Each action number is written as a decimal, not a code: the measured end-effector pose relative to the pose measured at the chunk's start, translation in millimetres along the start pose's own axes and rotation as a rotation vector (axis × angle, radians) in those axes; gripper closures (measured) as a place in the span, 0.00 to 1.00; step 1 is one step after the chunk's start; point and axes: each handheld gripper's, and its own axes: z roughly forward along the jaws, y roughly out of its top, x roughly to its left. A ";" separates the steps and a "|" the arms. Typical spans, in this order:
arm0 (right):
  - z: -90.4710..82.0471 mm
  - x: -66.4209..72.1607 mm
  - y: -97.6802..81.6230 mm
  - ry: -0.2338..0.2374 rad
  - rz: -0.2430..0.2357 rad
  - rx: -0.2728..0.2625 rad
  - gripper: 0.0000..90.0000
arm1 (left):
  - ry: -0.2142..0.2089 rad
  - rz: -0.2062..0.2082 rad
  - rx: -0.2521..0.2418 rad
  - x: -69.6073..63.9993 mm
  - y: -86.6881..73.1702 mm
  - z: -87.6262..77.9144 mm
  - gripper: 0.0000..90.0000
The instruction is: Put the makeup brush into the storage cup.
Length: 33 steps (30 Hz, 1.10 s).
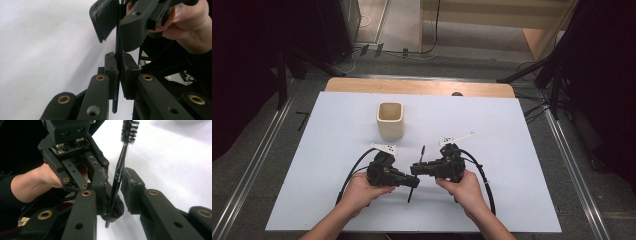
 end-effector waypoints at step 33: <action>-28.9 -1.1 -9.6 -0.267 -0.193 0.012 0.34 | 0.027 -0.040 -0.002 7.8 0.9 -18.8 0.94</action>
